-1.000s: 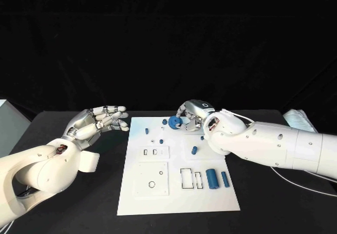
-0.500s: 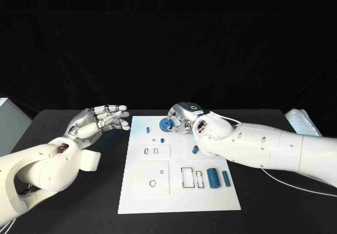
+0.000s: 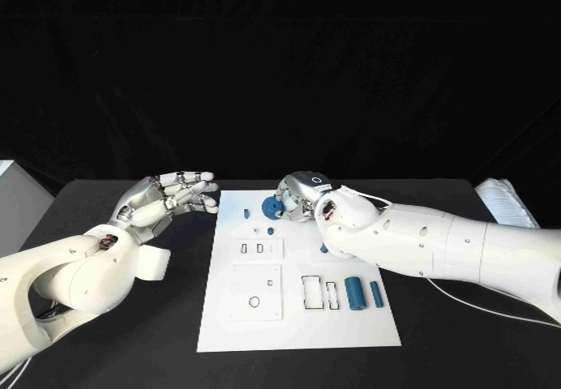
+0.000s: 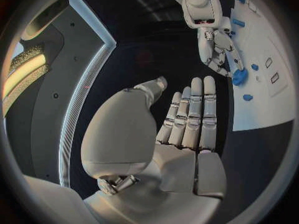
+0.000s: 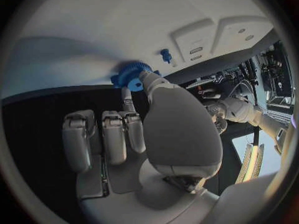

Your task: Assemble the parts on the task board

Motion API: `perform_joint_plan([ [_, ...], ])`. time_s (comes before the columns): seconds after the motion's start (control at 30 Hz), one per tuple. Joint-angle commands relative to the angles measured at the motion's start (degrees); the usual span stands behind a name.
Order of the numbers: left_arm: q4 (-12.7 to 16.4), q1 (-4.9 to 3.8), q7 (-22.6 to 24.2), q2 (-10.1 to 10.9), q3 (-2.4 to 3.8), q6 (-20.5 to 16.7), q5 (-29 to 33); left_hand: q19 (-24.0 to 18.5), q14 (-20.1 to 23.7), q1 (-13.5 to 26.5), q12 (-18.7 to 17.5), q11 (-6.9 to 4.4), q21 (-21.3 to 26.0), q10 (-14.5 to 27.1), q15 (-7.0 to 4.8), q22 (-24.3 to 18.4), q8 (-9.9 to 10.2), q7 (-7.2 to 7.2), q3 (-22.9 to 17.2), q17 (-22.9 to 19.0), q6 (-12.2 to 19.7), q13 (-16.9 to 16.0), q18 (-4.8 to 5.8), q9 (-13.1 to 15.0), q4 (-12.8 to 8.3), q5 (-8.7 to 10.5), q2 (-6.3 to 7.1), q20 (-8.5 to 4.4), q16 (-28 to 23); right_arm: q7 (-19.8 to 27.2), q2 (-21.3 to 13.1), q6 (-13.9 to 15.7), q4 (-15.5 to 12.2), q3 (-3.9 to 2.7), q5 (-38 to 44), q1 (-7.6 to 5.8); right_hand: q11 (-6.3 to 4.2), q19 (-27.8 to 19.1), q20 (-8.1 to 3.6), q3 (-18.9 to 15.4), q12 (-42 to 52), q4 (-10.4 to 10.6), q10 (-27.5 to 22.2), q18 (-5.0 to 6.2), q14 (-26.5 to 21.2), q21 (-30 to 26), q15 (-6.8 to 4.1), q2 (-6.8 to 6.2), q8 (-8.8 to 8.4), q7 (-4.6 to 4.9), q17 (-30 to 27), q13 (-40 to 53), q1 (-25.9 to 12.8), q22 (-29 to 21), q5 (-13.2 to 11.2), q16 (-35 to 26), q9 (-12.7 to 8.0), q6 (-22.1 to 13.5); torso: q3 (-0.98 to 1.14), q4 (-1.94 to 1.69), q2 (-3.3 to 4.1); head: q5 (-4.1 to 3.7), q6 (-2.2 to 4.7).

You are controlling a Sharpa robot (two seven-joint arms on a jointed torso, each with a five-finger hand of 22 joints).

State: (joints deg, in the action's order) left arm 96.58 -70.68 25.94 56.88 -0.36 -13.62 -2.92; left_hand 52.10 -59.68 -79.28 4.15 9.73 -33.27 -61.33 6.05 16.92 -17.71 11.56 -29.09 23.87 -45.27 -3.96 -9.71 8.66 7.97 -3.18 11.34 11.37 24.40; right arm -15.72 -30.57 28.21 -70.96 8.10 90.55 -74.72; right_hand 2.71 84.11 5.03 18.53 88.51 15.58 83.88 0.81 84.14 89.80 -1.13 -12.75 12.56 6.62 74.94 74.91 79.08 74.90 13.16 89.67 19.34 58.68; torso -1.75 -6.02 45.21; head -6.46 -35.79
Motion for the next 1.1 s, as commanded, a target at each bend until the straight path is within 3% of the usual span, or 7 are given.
perform_joint_plan([
  [0.03,0.0,-0.06,0.2,-0.2,0.04,1.1,-0.2,-0.3,0.5,0.2,-0.2,0.12,-0.2,0.3,0.09,0.1,0.3,2.15,0.0,0.1,0.4,-0.1,-0.41,0.0,-0.2,0.18,-0.21,-0.03,0.3,0.1,0.6,-1.4,0.8,0.14,0.7,0.24,-0.33,5.8,-0.42,0.1,0.0,0.3,4.6,-0.79,5.9,0.1,-0.4,0.0,0.33,0.25,15.1,13.3,-0.6,15.0,-0.1,0.3,0.0,0.1,0.05,0.05,-0.01,-0.05,-0.09],
  [0.57,-0.1,-0.06,0.0,-0.3,0.04,1.3,-0.2,-0.5,0.6,0.3,-0.2,0.13,-0.4,0.3,0.11,0.2,0.3,2.16,0.0,0.2,0.4,-0.1,-0.42,0.0,-0.3,0.18,-0.25,-0.01,0.4,0.4,2.2,-0.7,2.4,0.31,0.1,0.59,0.08,5.6,-0.2,-0.3,-0.9,0.7,3.8,-0.68,5.9,-0.2,-0.06,-0.55,-0.34,0.74,15.1,12.4,-1.9,14.6,-0.2,0.3,-0.3,-1.3,0.02,0.08,-0.02,-0.1,-0.06],
  [0.67,-0.2,-0.06,0.0,-0.3,0.04,1.3,-0.2,-0.5,0.6,0.3,-0.2,0.13,-0.4,0.3,0.11,0.2,0.3,2.16,0.0,0.2,0.4,-0.1,-0.42,0.0,-0.3,0.18,-0.25,-0.01,0.4,0.8,2.1,-0.1,2.4,0.32,-0.3,0.6,0.43,5.6,0.19,-2.1,-1.1,1.1,3.6,-0.69,5.9,-0.2,0.3,0.27,-0.68,1.03,15.1,12.2,-6.2,14.7,-3.2,0.3,-0.5,-2.1,0.03,0.08,0.01,-0.16,-0.01],
  [0.93,-0.2,-0.06,-0.1,-0.3,0.04,1.3,-0.2,-0.5,0.6,0.3,-0.2,0.13,-0.4,0.3,0.11,0.2,0.3,2.16,0.0,0.2,0.4,-0.1,-0.42,0.0,-0.3,0.18,-0.25,-0.01,0.4,1.7,1.8,-0.7,2.2,0.32,-1.5,0.61,0.61,5.6,0.4,-5.9,-1.3,1.2,3.4,-0.69,5.9,-0.2,0.47,1.01,-0.9,1.19,15.1,12.1,-11.0,14.7,-4.0,0.3,-0.6,-2.9,0.04,0.1,-0.02,-0.09,-0.06],
  [1.1,-0.2,-0.06,-0.1,-0.2,0.04,1.3,-0.2,-0.5,0.6,0.3,-0.2,0.13,-0.4,0.3,0.11,0.2,0.3,2.16,0.0,0.2,0.4,-0.1,-0.42,0.0,-0.3,0.18,-0.25,-0.01,0.4,2.3,1.4,-2.0,1.8,0.33,-2.5,0.61,0.67,5.6,0.48,-7.4,-1.3,1.3,3.4,-0.7,5.9,-0.2,0.53,2.88,-0.83,1.22,15.1,12.2,-15.6,14.7,-4.3,0.3,-0.6,-3.0,0.07,0.11,-0.02,0.03,-0.15],
])
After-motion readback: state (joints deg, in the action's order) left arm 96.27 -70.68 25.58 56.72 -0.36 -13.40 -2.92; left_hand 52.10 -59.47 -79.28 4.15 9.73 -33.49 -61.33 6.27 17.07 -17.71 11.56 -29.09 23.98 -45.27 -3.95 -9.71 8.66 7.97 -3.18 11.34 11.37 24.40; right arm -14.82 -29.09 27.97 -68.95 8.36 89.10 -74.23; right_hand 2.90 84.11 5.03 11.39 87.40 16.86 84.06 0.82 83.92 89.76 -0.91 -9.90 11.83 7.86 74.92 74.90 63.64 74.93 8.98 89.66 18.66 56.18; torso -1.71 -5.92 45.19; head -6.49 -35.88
